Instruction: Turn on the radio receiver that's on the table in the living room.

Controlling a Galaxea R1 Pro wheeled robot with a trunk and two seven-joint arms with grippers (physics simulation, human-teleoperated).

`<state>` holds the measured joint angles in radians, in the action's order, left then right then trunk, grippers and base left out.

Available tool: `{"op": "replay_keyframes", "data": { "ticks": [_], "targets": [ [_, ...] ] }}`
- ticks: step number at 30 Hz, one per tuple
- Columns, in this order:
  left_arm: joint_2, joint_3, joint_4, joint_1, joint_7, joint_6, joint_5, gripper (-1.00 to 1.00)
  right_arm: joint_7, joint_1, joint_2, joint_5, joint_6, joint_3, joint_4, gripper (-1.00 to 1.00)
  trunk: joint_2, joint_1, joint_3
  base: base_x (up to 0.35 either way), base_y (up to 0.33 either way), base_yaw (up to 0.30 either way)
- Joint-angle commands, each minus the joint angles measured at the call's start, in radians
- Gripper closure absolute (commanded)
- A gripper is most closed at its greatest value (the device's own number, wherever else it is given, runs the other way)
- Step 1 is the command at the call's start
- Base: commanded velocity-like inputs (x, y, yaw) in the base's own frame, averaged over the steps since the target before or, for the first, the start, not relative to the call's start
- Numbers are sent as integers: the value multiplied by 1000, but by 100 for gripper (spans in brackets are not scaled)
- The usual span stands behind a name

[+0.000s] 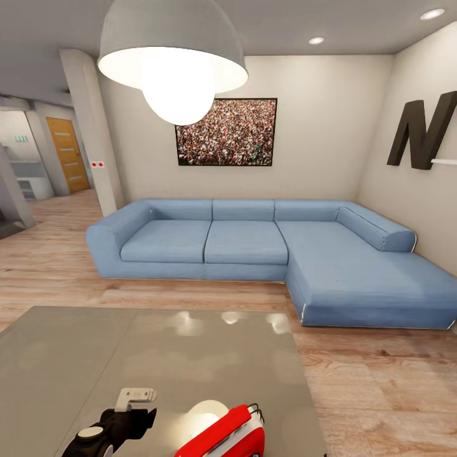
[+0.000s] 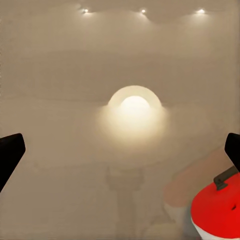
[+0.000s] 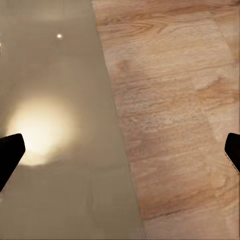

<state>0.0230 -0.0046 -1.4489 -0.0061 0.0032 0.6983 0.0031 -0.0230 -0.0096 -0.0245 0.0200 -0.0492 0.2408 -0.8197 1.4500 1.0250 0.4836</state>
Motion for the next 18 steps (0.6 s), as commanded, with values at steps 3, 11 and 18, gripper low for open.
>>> {"op": "replay_keyframes", "data": {
  "ticks": [3,11,18],
  "targets": [
    [0,0,1,0,0,0,0,-100,0,0,0,0,67,0,-78,-100,0,0,0,0,0,0],
    [0,0,11,0,0,-1,0,-100,0,0,-2,0,251,0,-312,-100,0,0,0,0,0,0],
    [0,2,16,0,0,-3,0,-100,-1,0,-3,0,455,-1,-577,-100,0,0,0,0,0,0]
  ]
}}
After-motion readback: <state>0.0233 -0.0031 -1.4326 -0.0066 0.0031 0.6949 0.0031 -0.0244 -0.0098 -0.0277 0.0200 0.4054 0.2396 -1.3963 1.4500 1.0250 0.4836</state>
